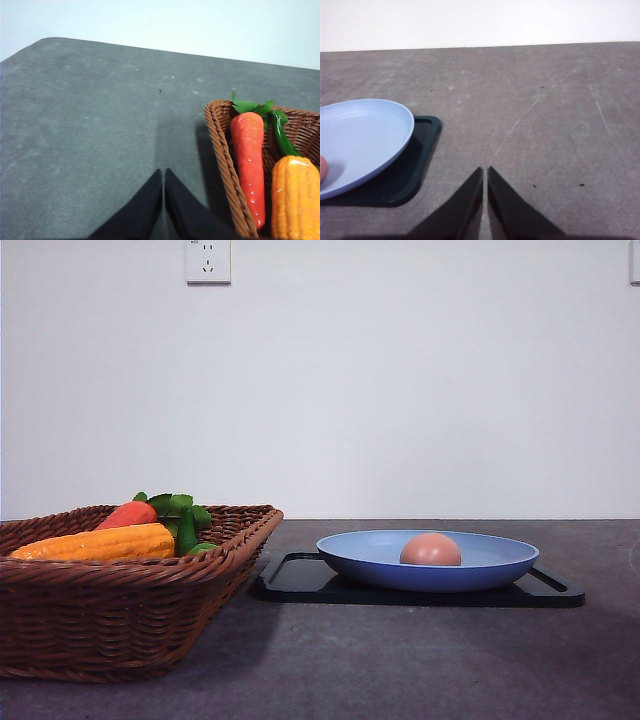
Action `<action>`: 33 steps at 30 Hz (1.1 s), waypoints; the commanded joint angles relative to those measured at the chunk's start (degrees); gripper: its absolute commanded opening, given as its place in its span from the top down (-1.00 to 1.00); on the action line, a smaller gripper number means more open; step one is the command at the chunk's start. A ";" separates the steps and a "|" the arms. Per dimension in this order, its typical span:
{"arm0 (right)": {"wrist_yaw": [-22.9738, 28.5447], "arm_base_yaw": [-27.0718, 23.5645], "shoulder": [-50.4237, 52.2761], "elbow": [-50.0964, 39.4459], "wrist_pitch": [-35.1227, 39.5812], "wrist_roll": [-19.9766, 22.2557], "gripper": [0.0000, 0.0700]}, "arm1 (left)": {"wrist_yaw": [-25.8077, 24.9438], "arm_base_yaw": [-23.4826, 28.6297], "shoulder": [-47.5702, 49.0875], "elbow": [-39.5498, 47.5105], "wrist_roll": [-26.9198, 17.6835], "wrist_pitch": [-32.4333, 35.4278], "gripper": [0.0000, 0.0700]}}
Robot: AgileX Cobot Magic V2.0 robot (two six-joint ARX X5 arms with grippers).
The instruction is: Transfer egg from basket to plate and serve
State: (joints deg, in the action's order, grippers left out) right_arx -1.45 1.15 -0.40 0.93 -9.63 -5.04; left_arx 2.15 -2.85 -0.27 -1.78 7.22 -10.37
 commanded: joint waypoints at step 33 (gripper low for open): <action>0.20 0.17 0.20 -0.17 0.59 -0.94 1.00 | -0.22 0.04 0.11 1.60 0.35 -0.28 1.00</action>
State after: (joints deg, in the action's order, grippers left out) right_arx -1.43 1.15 -0.40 0.93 -9.63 -5.04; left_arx 2.15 -2.85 -0.27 -1.78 7.22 -10.37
